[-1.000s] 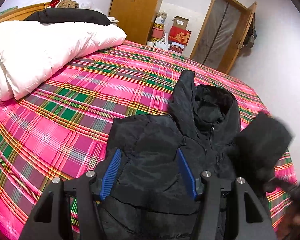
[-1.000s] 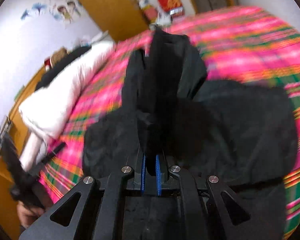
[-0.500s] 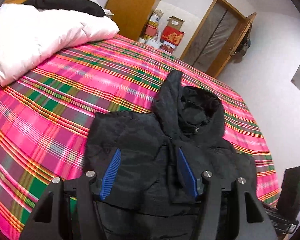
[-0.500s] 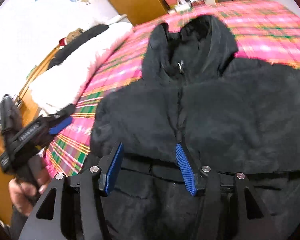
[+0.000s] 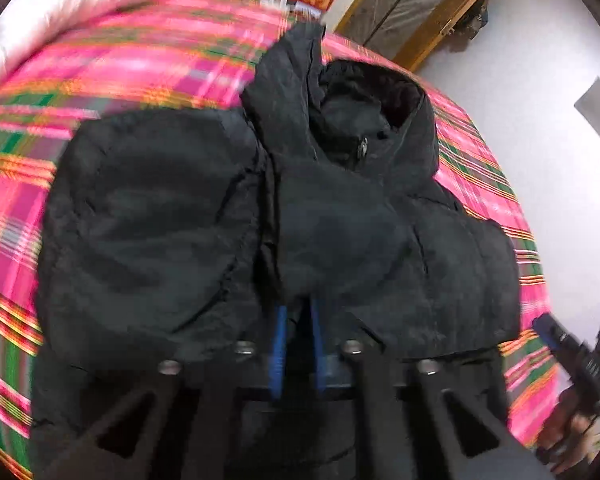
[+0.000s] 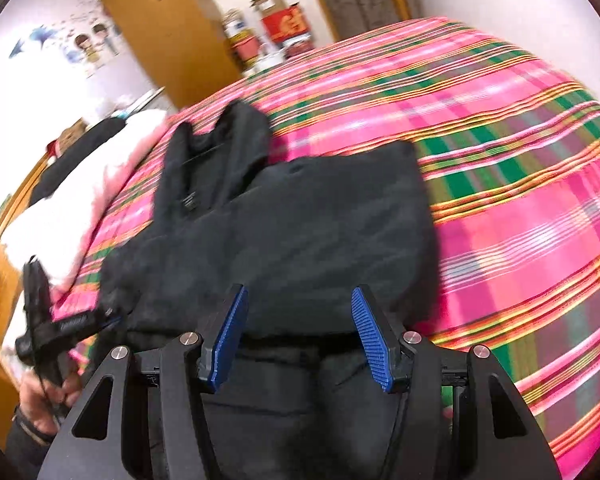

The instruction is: Fold large clothes

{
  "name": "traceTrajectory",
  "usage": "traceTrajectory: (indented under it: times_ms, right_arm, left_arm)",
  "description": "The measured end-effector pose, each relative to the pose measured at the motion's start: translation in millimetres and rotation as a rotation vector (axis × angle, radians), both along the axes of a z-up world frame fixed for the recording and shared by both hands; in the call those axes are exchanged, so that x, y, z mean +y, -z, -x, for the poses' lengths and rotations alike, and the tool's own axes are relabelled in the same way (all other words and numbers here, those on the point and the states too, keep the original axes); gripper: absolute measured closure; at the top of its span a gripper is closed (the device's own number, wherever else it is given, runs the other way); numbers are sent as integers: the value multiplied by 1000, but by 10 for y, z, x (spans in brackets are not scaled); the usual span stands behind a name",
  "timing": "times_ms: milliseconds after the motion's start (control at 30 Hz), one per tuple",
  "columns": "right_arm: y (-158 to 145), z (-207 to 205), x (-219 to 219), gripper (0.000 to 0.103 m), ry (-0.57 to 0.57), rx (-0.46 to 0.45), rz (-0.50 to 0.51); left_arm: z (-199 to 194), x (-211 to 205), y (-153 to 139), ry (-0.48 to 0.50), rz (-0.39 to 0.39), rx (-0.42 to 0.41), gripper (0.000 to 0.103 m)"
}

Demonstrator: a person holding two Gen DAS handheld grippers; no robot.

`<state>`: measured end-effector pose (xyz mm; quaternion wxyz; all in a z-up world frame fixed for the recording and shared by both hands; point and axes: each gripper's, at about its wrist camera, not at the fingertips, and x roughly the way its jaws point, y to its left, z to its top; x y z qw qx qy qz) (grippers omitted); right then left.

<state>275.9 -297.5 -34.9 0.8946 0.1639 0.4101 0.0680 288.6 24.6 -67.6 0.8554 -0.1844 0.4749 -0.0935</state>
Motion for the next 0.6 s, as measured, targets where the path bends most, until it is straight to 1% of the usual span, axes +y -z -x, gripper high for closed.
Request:
traceTrajectory:
  times_ms: [33, 67, 100, 167, 267, 367, 500, 567, 600]
  right_arm:
    - [8, -36, -46, 51, 7, -10, 8]
    - [21, -90, -40, 56, 12, -16, 23]
    - [50, -146, -33, 57, 16, -16, 41]
    - [194, -265, -27, 58, 15, 16, 51]
    - [511, -392, 34, 60, -18, 99, 81]
    - [667, -419, 133, 60, -24, 110, 122]
    - [672, -465, 190, 60, -37, 127, 160]
    - [591, -474, 175, 60, -34, 132, 166]
    - [512, -450, 165, 60, -34, 120, 167]
  left_arm:
    - [10, 4, -24, -4, -13, -14, 95]
    - [25, 8, -44, -11, -30, -26, 96]
    - [34, 7, -41, -18, -49, -28, 96]
    - [29, 24, 20, -28, -64, -11, 96]
    - [3, 63, 119, -46, -73, 14, 96]
    - [-9, 53, 150, -46, -93, 21, 96]
    - [7, 31, 176, -50, -118, 35, 96]
    - [84, 41, 89, -63, -144, 29, 96]
    - [139, 44, 17, -67, -167, 11, 96]
